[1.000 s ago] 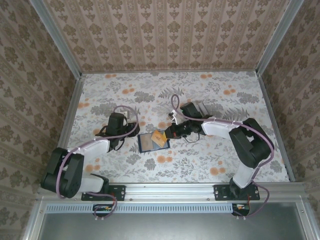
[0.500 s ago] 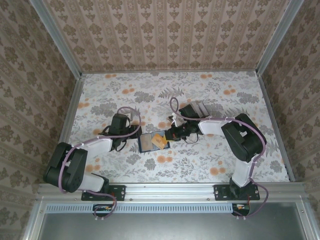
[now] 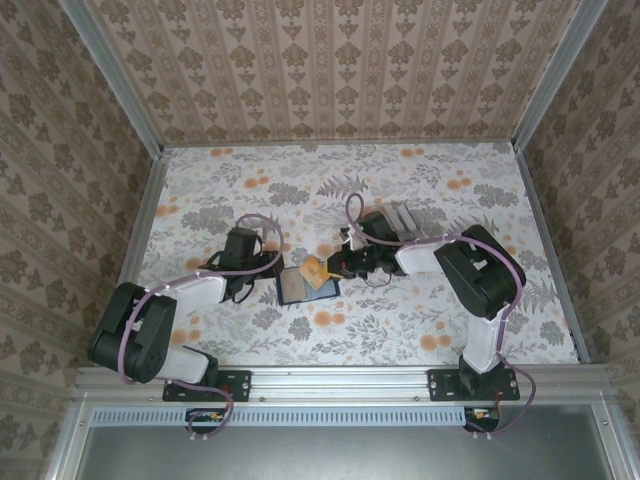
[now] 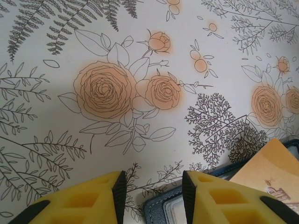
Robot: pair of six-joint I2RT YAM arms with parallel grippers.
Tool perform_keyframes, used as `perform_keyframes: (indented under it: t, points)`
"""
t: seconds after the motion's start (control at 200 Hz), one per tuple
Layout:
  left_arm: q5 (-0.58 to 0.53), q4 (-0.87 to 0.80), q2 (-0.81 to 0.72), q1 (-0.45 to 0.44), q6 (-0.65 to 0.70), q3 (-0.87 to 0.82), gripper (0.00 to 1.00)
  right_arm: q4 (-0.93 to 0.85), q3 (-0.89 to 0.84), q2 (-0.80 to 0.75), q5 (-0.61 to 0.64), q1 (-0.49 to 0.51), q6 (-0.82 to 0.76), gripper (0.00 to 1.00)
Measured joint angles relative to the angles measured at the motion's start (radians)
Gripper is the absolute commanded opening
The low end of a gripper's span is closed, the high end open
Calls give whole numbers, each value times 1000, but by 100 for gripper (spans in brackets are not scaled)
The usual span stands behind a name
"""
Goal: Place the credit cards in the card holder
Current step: Insert the credit card into the card slot.
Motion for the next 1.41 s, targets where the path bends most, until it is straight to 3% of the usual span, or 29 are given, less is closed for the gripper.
perform_keyframes:
  t: [0.52, 0.84, 0.92, 1.15, 1.405]
  points:
    - [-13, -5, 11, -12, -13, 8, 36, 280, -108, 10, 207, 134, 199, 13]
    - [-23, -17, 14, -12, -18, 12, 34, 323, -158, -21, 316, 201, 251, 13]
    - [-23, -23, 17, -12, -25, 16, 34, 328, -169, -31, 341, 216, 270, 20]
    - [-23, -36, 28, -12, -32, 27, 34, 319, -175, -52, 393, 249, 287, 24]
    - [-26, -46, 28, -12, -33, 28, 34, 295, -175, -55, 412, 257, 301, 5]
